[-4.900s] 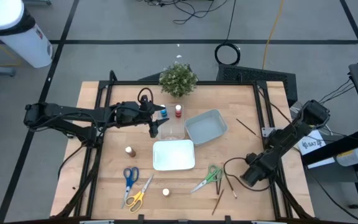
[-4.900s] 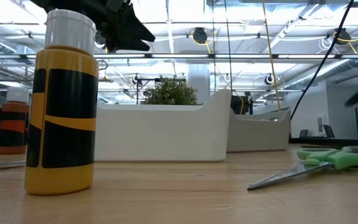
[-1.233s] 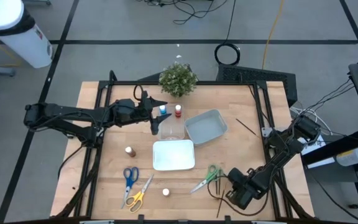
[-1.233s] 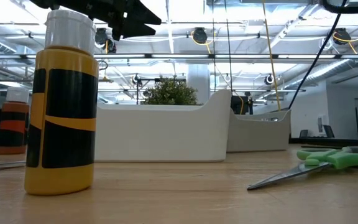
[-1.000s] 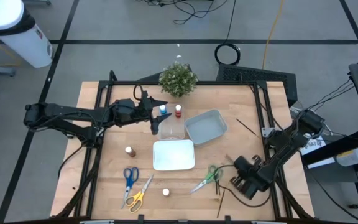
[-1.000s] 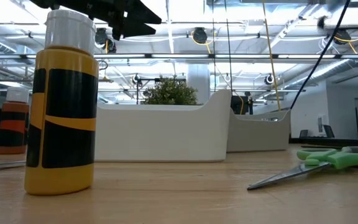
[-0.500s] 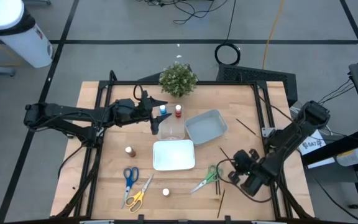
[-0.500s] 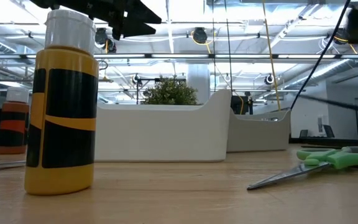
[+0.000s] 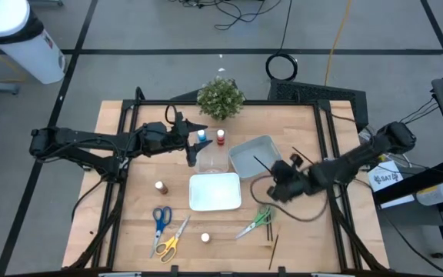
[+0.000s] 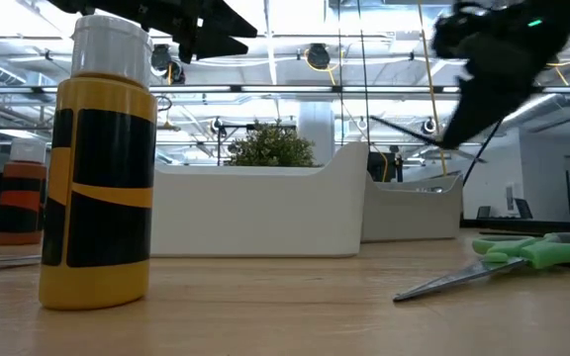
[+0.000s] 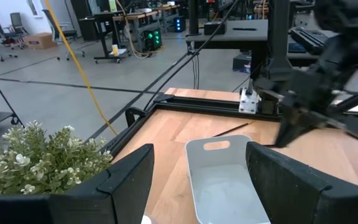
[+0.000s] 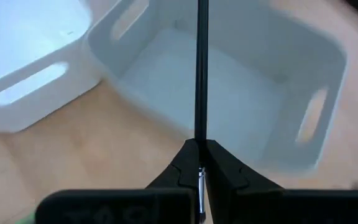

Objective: Pick & Place Paint Supplies
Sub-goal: Put the silver paintbrush into the gray bin, then put the gold paintbrush into the gray bin

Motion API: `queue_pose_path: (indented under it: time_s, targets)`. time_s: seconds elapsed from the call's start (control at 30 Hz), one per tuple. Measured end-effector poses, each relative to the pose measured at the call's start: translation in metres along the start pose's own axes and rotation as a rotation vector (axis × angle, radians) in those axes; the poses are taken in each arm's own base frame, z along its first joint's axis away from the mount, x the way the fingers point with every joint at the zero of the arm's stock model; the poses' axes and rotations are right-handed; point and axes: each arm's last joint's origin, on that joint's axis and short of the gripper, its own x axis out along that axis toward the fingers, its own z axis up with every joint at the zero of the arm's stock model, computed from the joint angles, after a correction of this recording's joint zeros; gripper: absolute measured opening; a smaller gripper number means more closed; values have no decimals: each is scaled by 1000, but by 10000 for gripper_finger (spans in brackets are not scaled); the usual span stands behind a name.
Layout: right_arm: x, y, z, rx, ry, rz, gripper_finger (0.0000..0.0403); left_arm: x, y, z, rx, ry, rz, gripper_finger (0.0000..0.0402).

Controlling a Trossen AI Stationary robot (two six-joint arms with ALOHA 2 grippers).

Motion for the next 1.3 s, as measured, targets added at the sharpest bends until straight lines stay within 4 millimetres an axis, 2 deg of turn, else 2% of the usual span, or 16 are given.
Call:
queue_pose_path:
  time_s: [0.23,0.37,0.6,0.8,1.03,1.2,1.3]
  targets:
    - [34,-27,44,-127,-5,105,0,0,0,0,0,0,0,269]
    - [43,-42,51,-321,13,128,2,0,0,0,0,0,0,269]
    - [47,-54,49,-596,76,108,6,0,0,0,1,0,0,269]
    - [54,-59,43,-592,84,114,17,0,0,0,0,0,0,269]
    - [65,-60,28,-532,73,114,84,0,0,0,0,0,0,269]
    - [66,-60,27,-467,74,110,126,0,0,0,0,0,0,269]
    - [59,-62,30,-424,73,107,140,0,0,0,0,0,0,269]
